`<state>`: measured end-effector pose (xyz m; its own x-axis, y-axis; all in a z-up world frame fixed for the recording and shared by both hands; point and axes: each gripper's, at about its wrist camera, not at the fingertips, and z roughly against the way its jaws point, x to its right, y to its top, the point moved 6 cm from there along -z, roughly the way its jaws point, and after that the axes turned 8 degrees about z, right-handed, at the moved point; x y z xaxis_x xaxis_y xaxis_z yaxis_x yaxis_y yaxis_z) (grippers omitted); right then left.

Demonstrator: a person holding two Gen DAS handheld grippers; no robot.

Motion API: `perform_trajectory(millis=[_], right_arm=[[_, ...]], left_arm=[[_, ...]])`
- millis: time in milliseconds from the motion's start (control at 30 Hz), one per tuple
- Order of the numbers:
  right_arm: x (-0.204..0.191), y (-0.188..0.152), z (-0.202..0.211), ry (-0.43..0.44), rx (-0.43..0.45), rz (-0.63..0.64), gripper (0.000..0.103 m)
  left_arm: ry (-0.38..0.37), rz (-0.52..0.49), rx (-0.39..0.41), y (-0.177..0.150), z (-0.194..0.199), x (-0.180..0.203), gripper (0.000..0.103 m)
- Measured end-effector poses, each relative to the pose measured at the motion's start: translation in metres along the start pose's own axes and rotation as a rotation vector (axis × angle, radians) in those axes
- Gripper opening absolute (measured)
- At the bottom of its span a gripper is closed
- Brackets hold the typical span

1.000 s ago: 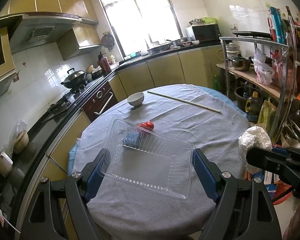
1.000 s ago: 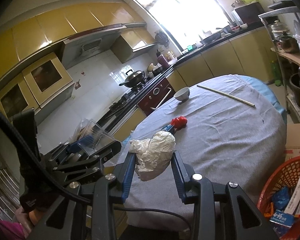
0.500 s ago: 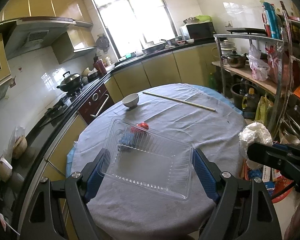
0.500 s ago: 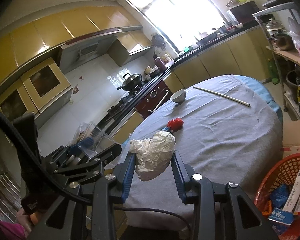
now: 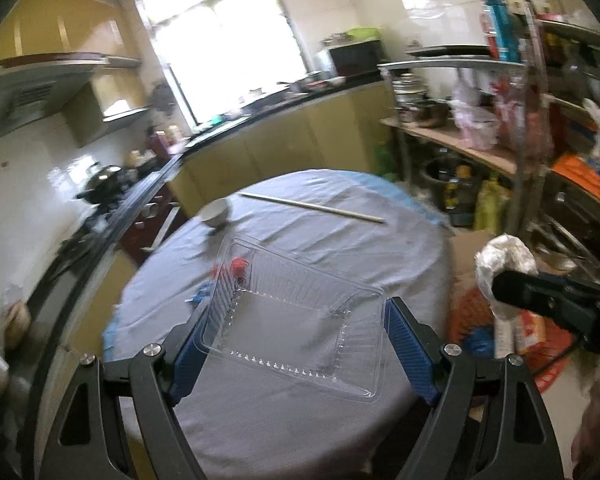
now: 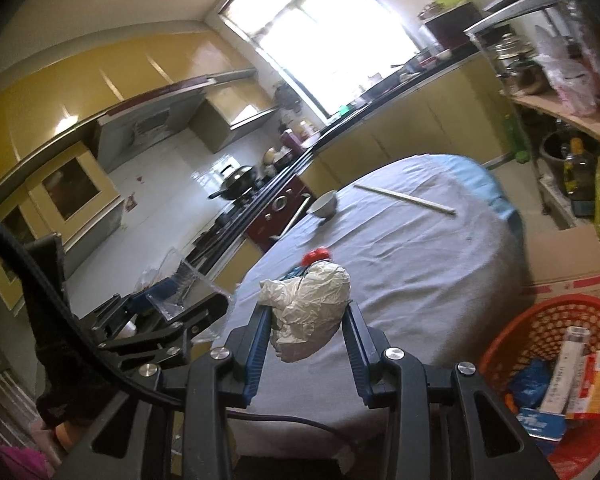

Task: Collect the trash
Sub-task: 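Carry the clear tray and white foil in both tools over the red basket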

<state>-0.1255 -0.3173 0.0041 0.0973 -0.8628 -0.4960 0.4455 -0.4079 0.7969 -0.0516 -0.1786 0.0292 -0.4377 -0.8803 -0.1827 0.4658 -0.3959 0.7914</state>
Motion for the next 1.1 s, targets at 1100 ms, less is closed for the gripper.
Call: perform_trajectory(millis=[1100], right_arm=[[0.179,-0.02,0.087,-0.32,0.018,-0.327,0.063]], left_arm=[[-0.626,-0.181,-0.288,-0.016,-0.053,0.188,0.088]])
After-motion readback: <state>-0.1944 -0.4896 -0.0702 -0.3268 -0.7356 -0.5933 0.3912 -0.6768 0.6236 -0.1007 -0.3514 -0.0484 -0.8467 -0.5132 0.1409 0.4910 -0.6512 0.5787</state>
